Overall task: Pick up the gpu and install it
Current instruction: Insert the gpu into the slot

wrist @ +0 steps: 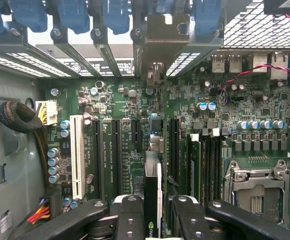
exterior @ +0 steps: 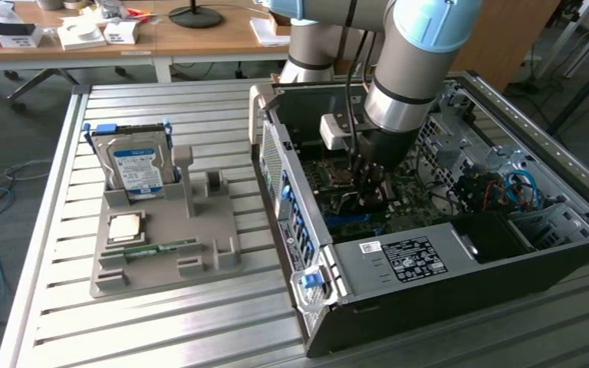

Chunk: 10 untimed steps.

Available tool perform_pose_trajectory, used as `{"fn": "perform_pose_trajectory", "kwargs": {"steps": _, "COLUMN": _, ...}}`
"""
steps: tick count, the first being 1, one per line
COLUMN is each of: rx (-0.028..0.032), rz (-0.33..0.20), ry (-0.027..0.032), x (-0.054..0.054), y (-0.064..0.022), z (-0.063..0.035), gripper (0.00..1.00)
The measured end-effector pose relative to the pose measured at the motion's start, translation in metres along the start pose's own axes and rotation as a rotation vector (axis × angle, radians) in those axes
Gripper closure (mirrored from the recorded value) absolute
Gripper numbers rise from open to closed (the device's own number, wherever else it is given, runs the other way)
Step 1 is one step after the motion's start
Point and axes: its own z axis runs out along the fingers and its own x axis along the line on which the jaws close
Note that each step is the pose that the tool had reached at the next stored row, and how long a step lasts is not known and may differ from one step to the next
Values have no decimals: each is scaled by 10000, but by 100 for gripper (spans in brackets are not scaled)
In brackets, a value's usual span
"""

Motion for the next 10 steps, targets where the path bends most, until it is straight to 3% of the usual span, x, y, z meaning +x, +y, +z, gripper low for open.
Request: {"fn": "perform_pose_trajectory", "kwargs": {"steps": 10, "rx": 21, "rz": -4, "ry": -1, "x": 0, "y": 2, "z": 0, "gripper": 73}}
